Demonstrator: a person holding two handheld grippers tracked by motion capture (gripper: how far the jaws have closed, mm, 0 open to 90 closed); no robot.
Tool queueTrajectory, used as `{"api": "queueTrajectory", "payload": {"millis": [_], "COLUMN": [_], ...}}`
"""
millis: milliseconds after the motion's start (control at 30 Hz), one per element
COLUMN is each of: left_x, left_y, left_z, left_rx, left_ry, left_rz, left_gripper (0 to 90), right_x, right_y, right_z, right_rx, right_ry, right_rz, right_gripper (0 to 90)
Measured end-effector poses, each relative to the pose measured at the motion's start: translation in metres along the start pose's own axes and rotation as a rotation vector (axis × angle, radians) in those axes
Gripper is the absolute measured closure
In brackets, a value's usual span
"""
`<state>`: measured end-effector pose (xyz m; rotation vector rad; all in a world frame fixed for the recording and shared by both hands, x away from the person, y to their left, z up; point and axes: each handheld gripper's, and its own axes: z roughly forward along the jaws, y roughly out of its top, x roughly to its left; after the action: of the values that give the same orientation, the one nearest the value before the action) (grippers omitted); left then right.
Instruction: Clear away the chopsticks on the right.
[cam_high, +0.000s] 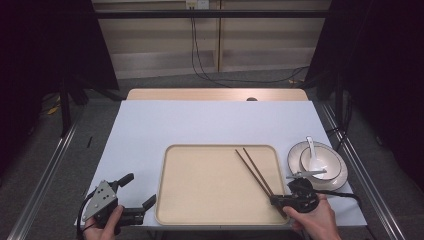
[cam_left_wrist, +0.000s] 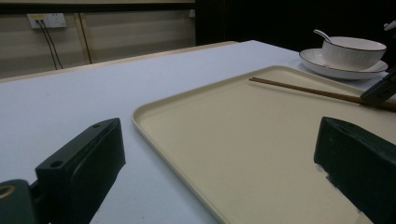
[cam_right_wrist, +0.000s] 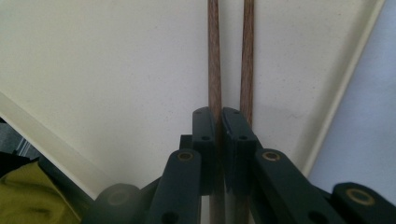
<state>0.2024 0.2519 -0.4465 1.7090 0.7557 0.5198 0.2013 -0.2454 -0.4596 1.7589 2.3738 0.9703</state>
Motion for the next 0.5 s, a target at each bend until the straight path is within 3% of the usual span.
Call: {"api": "queueTrajectory", "payload": {"millis": [500], "left_x": [0.0001], "left_y": [-0.0002], "left_z": [0.0005], "left_rx": [0.002], "left_ry": [0.002], "left_rz": [-0.001], "left_gripper": [2.0], "right_x": [0.0012], "right_y": [-0.0025], "right_z": [0.0032], "right_rx": [-0.015], "right_ry": [0.009], "right_rz": [-0.022], "right_gripper": [80.8]}}
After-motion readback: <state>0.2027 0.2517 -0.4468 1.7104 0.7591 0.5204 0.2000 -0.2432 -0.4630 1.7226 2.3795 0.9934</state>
